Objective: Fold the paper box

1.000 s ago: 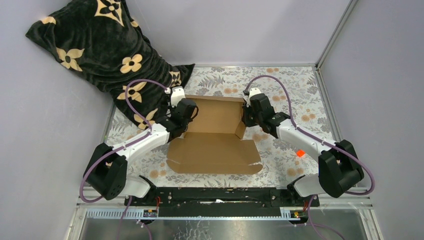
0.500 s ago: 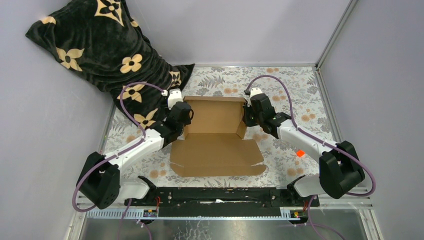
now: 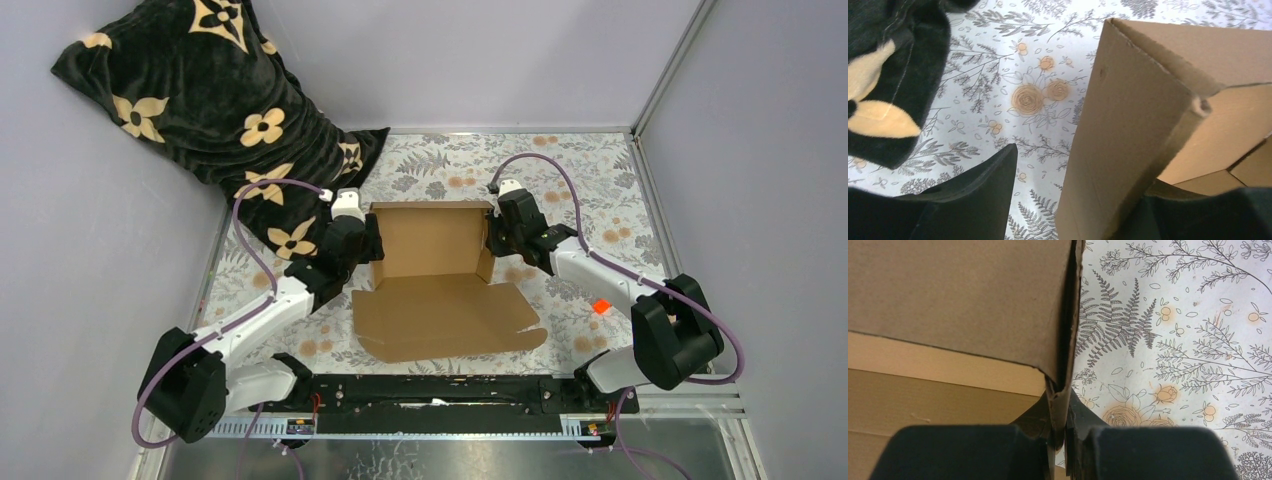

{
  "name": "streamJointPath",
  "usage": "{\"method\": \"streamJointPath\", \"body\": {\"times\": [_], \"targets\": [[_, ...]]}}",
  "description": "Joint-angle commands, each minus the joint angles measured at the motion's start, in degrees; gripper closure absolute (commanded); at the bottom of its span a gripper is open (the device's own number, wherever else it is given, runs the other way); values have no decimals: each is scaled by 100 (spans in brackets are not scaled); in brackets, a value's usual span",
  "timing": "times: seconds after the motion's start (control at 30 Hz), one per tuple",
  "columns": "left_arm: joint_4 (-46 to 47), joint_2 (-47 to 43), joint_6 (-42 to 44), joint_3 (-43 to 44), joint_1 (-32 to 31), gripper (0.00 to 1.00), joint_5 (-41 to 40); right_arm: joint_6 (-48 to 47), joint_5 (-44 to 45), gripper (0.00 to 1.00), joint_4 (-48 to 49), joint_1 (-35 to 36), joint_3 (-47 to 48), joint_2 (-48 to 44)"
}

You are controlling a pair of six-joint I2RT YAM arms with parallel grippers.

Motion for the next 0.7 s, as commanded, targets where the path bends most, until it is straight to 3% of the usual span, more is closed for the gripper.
{"method": "streamJointPath", "body": {"times": [0.0, 0.67], "targets": [[903, -339, 70, -141, 224, 35, 110, -138, 654, 100, -643, -238, -49, 78], [192, -598, -104, -93, 216, 59, -236, -177, 744, 100, -627, -290, 71, 258]]}}
